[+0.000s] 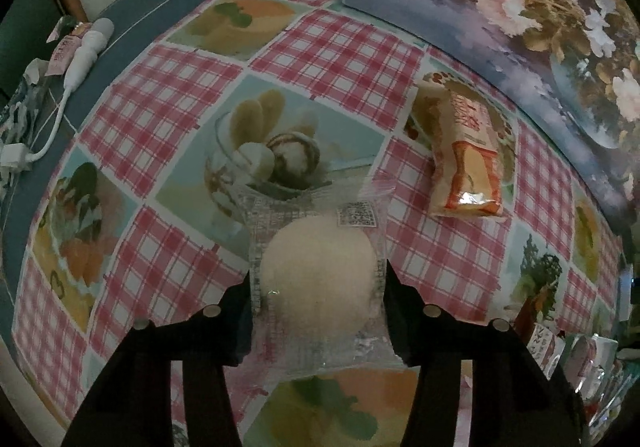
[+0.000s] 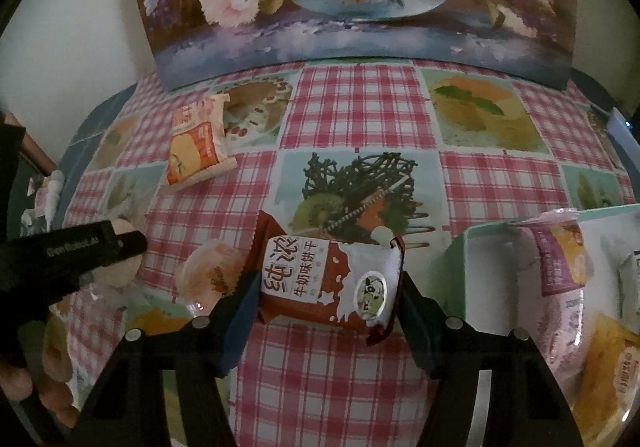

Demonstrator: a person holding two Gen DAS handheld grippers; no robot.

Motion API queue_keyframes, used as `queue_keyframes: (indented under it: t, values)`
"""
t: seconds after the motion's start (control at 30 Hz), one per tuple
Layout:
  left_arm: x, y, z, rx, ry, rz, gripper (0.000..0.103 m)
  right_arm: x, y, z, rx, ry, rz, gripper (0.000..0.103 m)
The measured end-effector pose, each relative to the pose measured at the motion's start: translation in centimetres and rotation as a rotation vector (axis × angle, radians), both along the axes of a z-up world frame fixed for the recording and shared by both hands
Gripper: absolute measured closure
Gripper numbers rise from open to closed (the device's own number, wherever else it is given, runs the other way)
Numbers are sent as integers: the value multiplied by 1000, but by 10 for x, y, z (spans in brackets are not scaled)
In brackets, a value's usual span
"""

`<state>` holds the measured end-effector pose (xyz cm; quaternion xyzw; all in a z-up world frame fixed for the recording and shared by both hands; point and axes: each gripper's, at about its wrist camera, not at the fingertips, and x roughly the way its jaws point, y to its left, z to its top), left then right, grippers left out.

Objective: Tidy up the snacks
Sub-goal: 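Carry the bun packet and biscuit pack over the white tray and release both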

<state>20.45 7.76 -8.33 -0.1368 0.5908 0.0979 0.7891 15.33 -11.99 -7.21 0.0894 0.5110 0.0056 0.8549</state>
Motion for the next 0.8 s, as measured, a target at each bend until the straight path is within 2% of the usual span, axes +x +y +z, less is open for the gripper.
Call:
queue_keyframes:
  t: [0.47, 0.8]
  values:
    - [-38, -5, 66, 17, -96, -10, 48, -38, -16, 43, 42, -51, -55, 34]
    - [-49, -17, 93, 26, -176, -42, 48, -74, -40, 72, 66, -104, -105, 34]
